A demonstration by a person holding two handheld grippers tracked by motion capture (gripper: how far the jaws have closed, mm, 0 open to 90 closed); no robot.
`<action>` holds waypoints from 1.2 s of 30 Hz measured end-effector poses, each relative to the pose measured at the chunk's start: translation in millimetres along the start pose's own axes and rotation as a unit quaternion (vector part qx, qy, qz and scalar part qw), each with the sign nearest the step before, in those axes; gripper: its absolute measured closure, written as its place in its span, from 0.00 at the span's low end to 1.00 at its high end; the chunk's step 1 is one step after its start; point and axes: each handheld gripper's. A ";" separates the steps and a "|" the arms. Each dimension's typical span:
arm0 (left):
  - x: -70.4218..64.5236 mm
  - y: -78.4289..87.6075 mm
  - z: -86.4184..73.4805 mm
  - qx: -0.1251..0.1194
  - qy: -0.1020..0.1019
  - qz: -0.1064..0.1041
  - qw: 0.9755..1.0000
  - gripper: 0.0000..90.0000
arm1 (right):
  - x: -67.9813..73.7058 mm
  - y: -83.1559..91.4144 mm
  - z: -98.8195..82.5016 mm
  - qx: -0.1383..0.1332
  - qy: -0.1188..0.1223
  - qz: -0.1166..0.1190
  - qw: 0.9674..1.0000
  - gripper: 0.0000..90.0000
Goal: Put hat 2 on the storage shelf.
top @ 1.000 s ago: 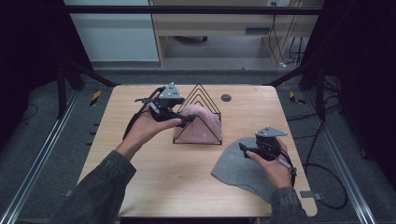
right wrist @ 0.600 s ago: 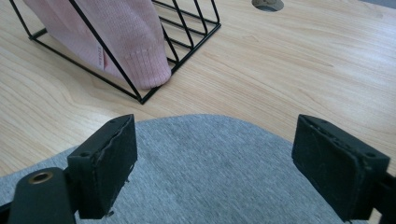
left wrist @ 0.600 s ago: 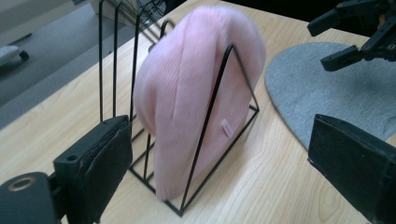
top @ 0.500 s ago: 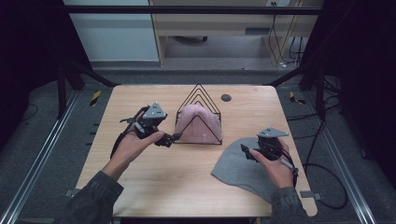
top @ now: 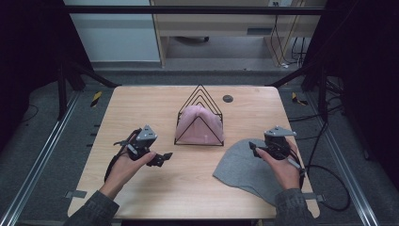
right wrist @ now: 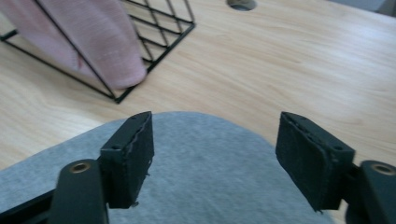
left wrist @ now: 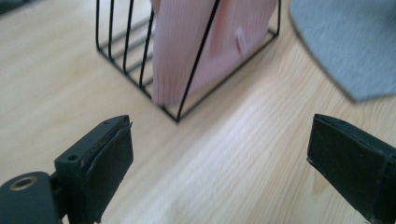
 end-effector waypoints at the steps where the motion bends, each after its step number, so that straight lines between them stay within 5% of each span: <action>1: -0.4 -0.1 -3.7 0.004 0.000 0.000 1.000 0.07 | -3.3 1.9 2.1 0.001 -0.004 -0.004 1.000 0.35; 9: -2.6 9.7 -40.0 0.033 0.011 0.005 0.999 0.07 | -42.9 10.2 12.3 0.053 -0.027 -0.009 0.998 0.46; 15: -3.1 23.7 -60.8 0.050 0.019 0.028 0.998 0.07 | -68.1 9.4 8.0 0.090 -0.047 -0.003 0.995 0.52; 24: 5.2 26.2 -70.9 0.064 0.033 0.042 0.997 0.07 | -81.2 -13.7 -0.6 0.156 -0.068 0.007 0.985 0.53; 36: 7.2 26.2 -71.6 0.068 0.034 0.043 0.996 0.07 | -86.8 -14.6 -20.0 0.175 -0.090 0.020 0.980 0.50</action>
Point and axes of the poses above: each handheld gripper's, and its own axes: y roughly backward along the jaws, z roughly out of its top, x roughly to its left, and after that the axes turned 7 degrees about z, right-handed
